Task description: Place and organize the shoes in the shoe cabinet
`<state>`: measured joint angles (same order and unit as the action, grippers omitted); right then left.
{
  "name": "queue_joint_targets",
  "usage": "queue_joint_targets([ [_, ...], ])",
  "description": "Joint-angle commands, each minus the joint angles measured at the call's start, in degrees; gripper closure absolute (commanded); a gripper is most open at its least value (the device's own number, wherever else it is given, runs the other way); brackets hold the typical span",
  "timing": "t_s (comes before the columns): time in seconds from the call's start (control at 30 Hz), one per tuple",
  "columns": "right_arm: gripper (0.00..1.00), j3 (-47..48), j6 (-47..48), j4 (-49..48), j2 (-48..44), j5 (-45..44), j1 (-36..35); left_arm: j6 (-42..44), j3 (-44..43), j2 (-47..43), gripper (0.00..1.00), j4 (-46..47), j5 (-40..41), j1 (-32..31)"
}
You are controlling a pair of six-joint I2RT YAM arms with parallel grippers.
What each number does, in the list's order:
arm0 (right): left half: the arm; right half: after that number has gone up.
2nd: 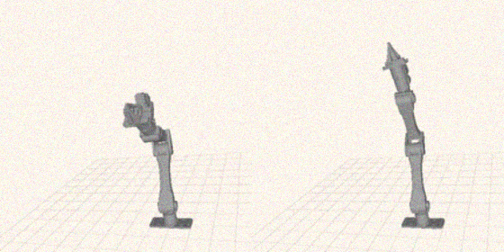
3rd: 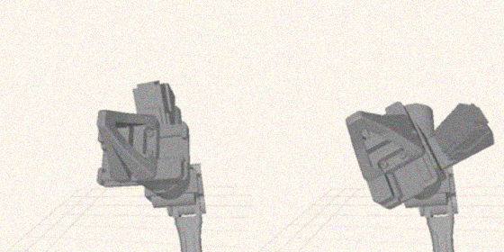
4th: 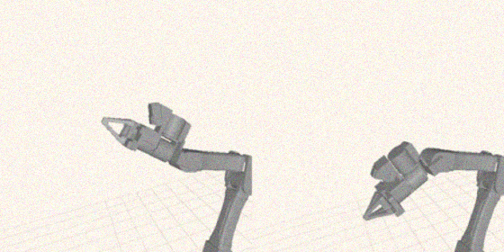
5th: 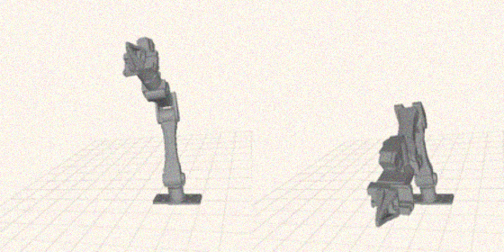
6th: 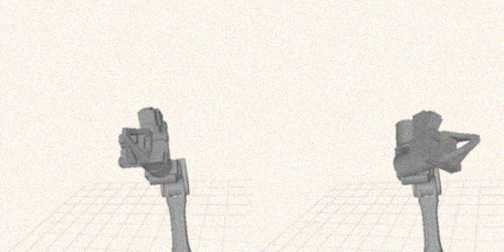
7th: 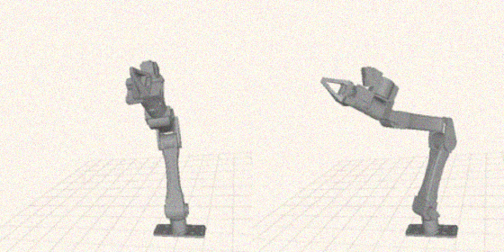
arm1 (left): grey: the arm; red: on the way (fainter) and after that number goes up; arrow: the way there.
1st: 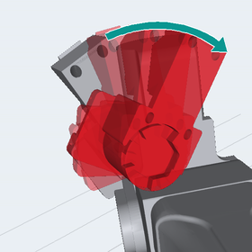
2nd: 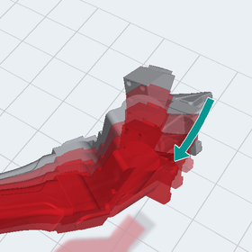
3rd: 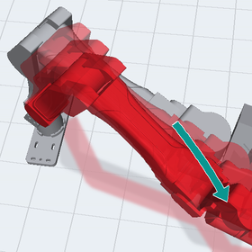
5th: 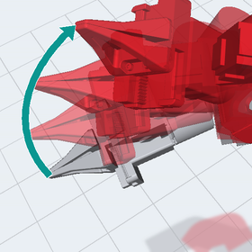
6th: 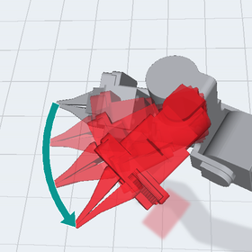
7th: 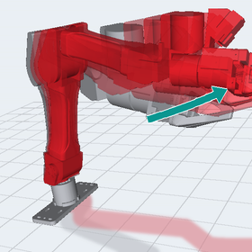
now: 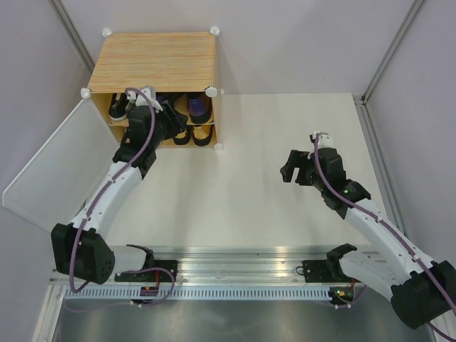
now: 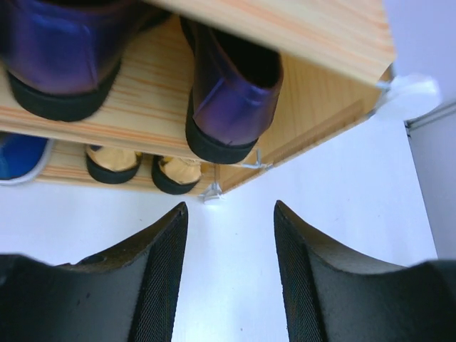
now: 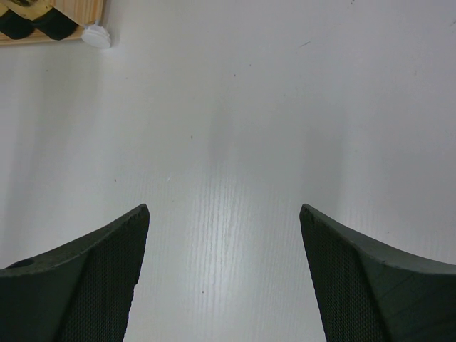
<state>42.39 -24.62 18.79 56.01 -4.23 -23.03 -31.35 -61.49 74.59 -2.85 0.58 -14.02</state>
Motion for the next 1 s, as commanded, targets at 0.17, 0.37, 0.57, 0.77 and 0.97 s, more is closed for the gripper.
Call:
queue_joint_targets([
  [0.17, 0.11, -0.9, -0.7, -3.3, -4.1, 4.1, 0.1, 18.2, -19.1, -8.7, 0.43, -31.4, 24.3, 0.0],
  [0.37, 0.11, -1.3, -1.1, -3.5, -5.5, 6.8, 0.1, 27.5, -24.2, -10.3, 0.38, -35.5, 35.9, 5.4],
  [0.57, 0.11, -1.7, -1.4, -3.8, -5.6, 8.4, 0.0, 25.9, -26.9, -8.7, 0.33, -38.6, 37.0, 17.8],
  [0.77, 0.11, -1.7, -1.5, -3.8, -5.2, 8.7, -0.1, 18.1, -31.7, -3.4, 0.51, -41.1, 29.0, 30.9],
  [0.97, 0.11, -1.6, -1.7, -3.8, -2.1, 10.3, -1.0, 10.7, -33.7, -2.8, 0.92, -40.1, 23.0, 38.9],
])
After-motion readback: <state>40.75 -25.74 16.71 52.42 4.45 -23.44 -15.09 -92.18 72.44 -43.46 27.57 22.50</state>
